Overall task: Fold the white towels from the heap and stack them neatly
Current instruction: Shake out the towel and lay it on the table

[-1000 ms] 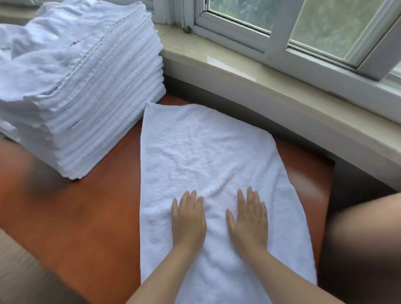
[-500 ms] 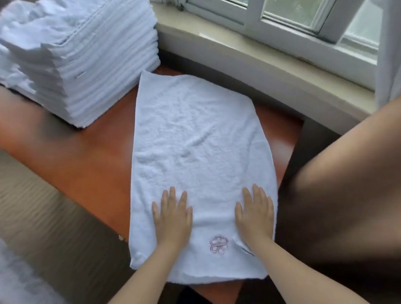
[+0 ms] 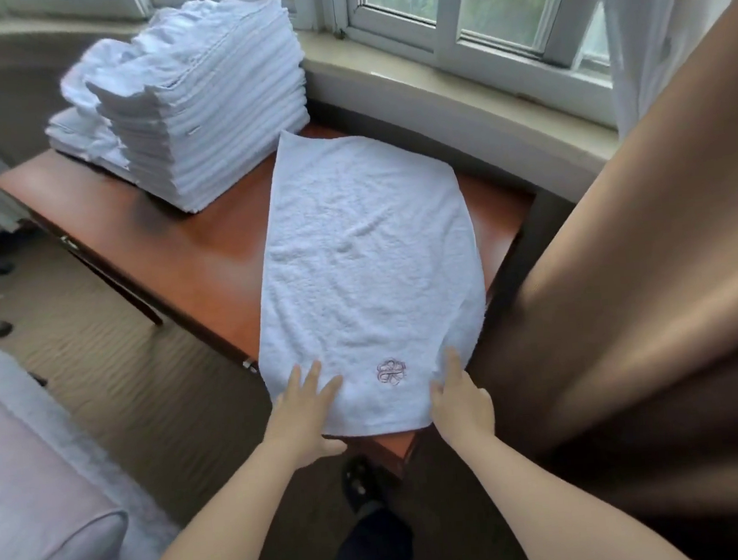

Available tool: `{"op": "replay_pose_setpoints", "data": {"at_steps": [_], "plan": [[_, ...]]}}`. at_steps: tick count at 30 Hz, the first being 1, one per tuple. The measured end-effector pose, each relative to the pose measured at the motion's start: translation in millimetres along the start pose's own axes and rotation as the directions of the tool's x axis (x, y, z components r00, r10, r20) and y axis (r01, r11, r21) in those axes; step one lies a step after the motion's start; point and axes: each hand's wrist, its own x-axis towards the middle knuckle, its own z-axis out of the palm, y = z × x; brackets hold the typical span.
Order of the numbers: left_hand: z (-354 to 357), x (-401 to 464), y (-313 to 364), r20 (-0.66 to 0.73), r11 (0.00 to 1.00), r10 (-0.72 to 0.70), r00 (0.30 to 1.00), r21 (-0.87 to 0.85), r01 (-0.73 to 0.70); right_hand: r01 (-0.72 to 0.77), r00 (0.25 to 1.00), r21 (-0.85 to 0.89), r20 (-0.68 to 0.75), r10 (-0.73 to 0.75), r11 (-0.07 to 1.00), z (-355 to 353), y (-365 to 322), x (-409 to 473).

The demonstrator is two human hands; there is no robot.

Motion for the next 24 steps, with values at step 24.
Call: {"op": "replay_pose_setpoints", "data": {"at_steps": [24], "plan": [[-33, -31, 26, -0.401, 0.974, 0.063, 0.914, 0.224, 0.032, -0.32, 0.777, 0.752, -0.14, 0.614, 0.576, -37, 31, -36]]}}
